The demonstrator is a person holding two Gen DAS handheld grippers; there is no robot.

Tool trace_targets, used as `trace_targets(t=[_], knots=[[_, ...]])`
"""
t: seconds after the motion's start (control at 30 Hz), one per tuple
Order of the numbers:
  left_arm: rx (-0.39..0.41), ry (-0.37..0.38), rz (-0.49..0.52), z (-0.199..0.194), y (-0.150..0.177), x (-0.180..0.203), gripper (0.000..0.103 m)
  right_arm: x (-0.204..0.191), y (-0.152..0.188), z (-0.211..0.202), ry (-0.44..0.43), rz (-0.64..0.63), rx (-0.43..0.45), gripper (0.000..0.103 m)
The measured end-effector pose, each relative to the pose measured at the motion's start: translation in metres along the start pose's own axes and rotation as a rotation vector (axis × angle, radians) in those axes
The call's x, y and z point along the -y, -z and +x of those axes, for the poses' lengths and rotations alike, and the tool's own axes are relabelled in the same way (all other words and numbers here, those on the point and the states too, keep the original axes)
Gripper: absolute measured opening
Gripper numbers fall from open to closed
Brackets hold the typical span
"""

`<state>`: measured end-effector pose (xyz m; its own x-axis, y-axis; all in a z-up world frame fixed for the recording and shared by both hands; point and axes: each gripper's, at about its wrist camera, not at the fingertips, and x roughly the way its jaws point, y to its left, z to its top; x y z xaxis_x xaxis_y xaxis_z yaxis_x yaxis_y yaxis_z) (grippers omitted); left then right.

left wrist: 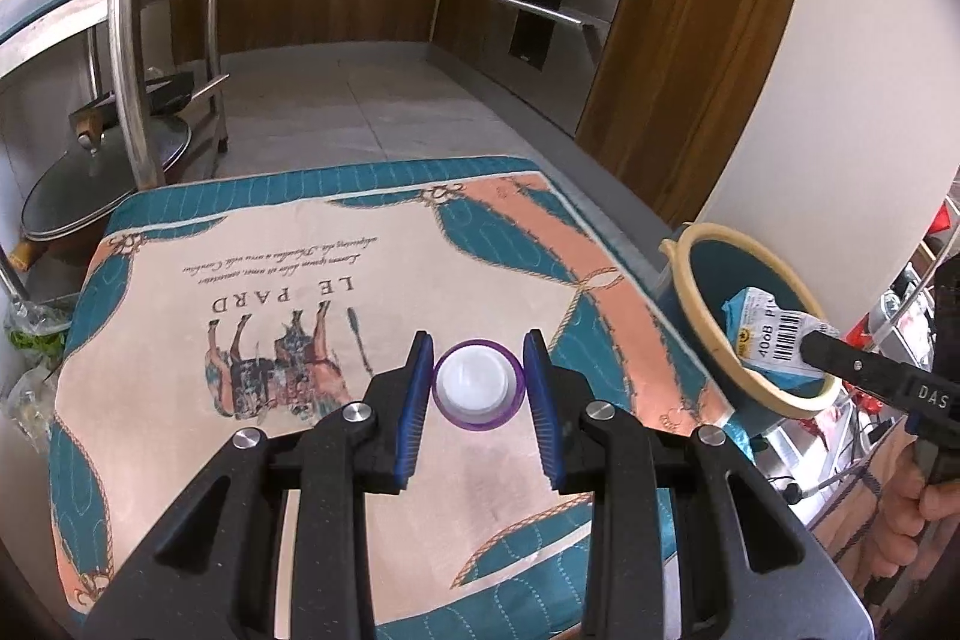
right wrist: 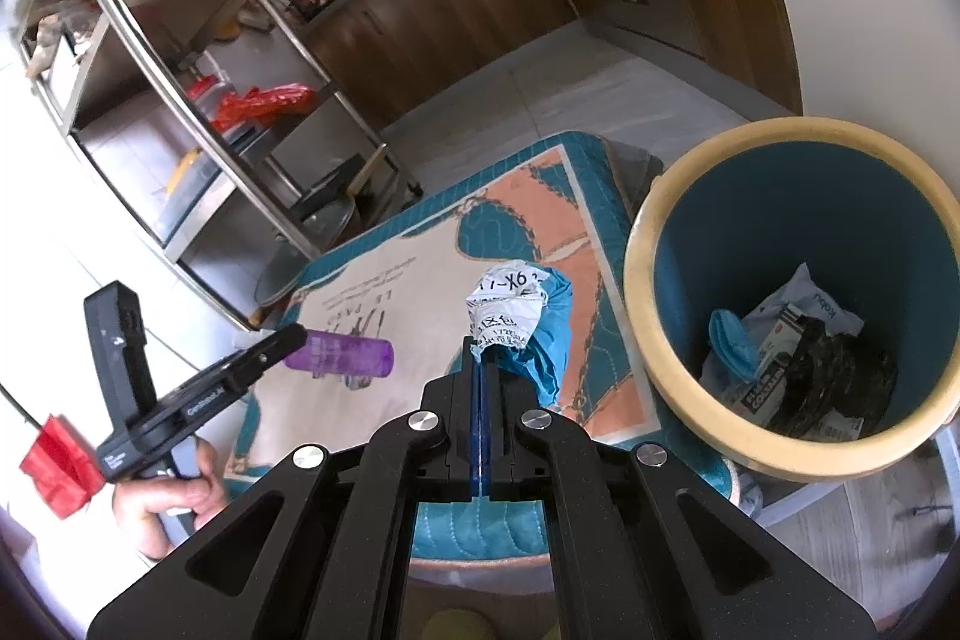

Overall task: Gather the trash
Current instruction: 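Carry the purple bottle and wrapper over the teal bin with both tools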

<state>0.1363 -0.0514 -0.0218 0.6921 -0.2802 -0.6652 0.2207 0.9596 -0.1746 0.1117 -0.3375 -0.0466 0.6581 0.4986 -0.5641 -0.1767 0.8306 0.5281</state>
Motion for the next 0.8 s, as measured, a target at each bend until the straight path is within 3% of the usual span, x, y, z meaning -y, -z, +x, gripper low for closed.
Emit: trace_targets(t=[0.37,0.8], knots=[[0.037,0.064,0.057,-0.008,-0.02,0.036,0.031,0.002,-0.005,-0.024,0.016,-0.006,0.055,0.001],[0.059,0.225,0.139,-0.003,-0.051,0.136,0.031,0.041,-0.02,-0.078,0.139,0.054,0.172,0.001]])
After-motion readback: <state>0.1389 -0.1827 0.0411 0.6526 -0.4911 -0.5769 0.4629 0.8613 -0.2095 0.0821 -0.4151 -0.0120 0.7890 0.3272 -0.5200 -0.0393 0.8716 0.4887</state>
